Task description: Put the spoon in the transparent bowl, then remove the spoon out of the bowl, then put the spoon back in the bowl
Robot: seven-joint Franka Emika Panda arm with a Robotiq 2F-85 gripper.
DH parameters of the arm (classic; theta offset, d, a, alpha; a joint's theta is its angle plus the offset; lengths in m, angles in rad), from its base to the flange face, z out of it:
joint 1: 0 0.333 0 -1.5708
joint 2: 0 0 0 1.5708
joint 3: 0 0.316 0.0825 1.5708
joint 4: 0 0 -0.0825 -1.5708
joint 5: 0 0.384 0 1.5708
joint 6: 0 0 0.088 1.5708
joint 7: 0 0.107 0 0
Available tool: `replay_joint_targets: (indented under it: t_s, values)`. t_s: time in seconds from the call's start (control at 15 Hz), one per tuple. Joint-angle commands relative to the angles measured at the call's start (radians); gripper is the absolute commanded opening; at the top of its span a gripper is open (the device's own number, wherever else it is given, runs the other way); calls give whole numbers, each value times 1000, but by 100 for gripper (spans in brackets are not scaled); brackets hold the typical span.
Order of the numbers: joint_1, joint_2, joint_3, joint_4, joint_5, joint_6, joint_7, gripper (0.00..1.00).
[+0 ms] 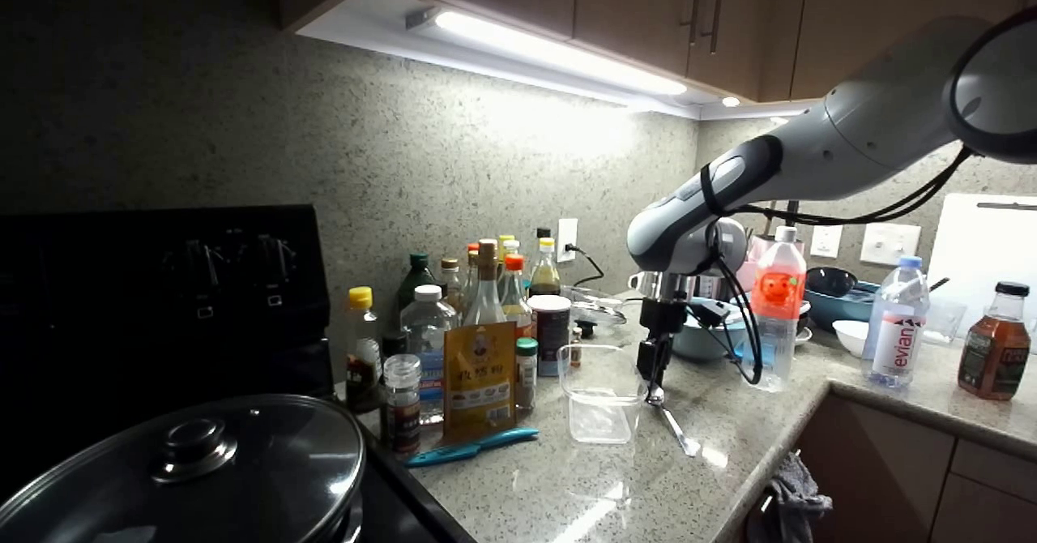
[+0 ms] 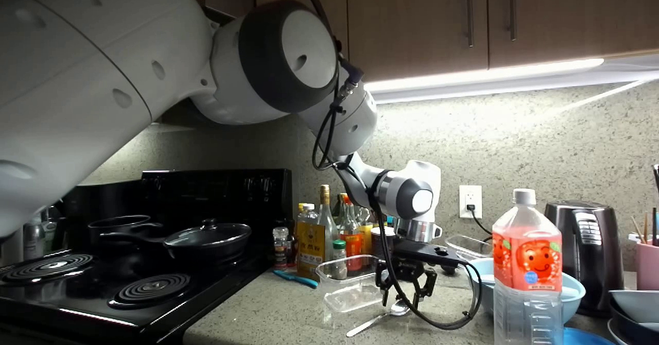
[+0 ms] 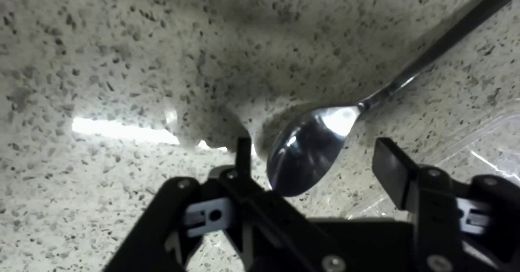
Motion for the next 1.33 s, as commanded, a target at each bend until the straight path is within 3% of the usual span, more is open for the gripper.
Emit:
replay_joint_targets:
  t_s: [0.0, 0.47, 0.87, 1.27]
  values:
    - [-4, -32, 10, -51, -14, 23, -12, 45]
    - [-3, -32, 12, -48, -12, 40, -9, 2]
    - [-4, -74, 36, -77, 7, 69, -21, 0]
    - [12, -167, 72, -191, 17, 193, -24, 1]
